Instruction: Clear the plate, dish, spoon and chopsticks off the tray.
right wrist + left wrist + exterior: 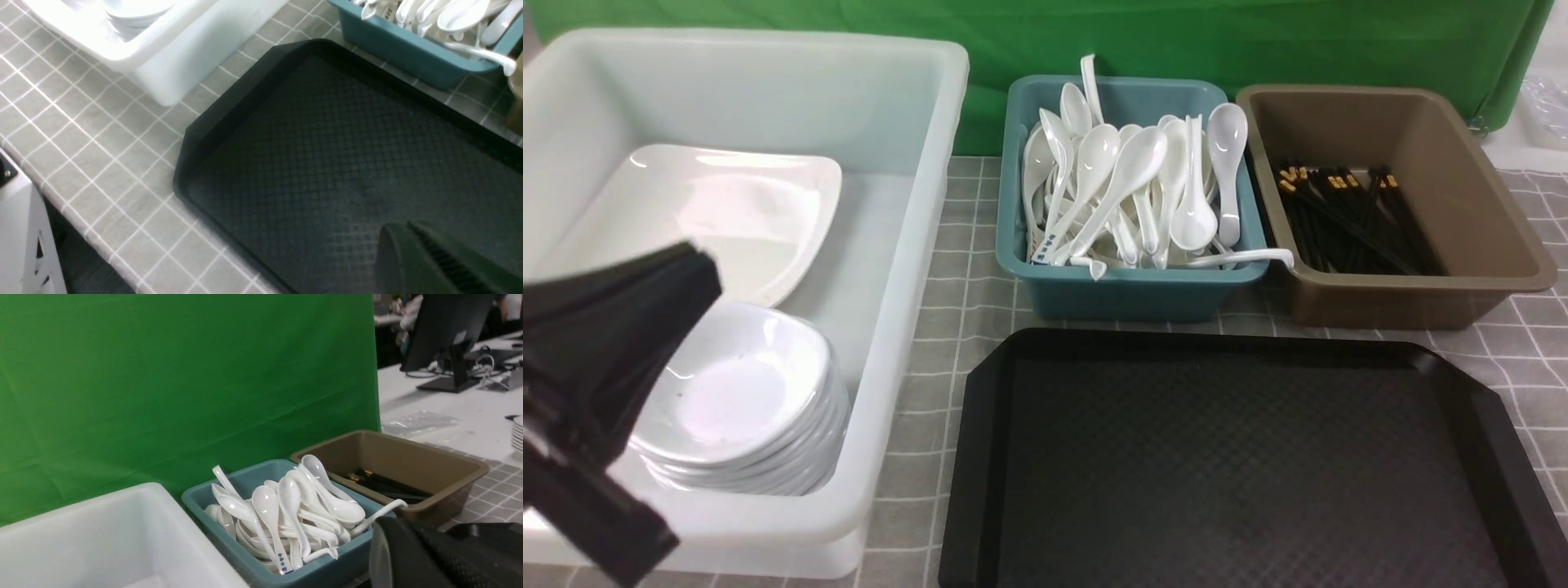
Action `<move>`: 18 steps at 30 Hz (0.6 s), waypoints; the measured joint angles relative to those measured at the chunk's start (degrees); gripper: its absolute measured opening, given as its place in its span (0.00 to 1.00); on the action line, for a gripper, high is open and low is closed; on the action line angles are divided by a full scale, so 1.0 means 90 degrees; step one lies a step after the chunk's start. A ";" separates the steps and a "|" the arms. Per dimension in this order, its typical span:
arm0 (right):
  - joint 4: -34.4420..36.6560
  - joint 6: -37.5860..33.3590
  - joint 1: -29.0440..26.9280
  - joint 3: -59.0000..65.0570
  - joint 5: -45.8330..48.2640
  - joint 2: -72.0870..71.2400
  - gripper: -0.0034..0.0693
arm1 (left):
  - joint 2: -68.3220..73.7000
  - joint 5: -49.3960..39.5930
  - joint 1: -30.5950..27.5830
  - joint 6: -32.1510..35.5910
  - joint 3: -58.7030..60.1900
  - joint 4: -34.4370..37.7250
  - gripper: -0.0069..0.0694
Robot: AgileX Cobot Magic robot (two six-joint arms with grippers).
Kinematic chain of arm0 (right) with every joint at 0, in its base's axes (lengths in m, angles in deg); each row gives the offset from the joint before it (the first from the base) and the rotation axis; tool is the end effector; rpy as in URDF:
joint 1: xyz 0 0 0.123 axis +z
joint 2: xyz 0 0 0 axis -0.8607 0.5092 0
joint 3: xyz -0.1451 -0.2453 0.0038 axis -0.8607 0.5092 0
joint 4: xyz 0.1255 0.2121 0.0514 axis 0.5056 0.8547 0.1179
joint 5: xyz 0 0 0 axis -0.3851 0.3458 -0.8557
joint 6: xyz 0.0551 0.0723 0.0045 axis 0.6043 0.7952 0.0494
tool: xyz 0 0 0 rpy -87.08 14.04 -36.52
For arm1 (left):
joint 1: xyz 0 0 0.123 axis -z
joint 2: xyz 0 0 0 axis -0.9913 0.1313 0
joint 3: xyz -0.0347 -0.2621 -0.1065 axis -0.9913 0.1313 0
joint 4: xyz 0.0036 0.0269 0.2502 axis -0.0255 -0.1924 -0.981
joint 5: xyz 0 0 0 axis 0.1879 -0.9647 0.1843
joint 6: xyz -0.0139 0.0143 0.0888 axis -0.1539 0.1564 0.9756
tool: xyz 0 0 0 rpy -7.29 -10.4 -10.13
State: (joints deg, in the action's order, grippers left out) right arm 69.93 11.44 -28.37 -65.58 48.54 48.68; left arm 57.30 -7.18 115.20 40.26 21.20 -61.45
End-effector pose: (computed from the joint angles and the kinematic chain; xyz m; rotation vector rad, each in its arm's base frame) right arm 0.0887 0.0692 0.4124 -0.6598 2.0594 0.4798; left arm 0.0921 -0.0582 0.3168 0.5144 1.4283 -0.3455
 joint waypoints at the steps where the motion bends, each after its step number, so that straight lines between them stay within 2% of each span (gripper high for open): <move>1: 0.0000 0.0005 0.0000 0.0000 -0.0014 0.0000 0.11 | -0.0087 0.0064 0.0000 0.0005 0.0159 0.0002 0.10; 14: 0.0000 0.0014 0.0000 0.0000 -0.0016 0.0000 0.15 | -0.0113 -0.0017 0.0000 0.0028 0.0968 0.0002 0.10; 18: -0.0047 0.0019 -0.0288 0.0000 -0.0049 -0.0074 0.17 | -0.0113 -0.0045 0.0000 0.0027 0.1142 0.0002 0.10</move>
State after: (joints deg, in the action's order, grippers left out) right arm 69.52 11.62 -30.96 -65.58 48.10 48.01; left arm 56.28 -7.58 115.20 40.50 31.47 -61.44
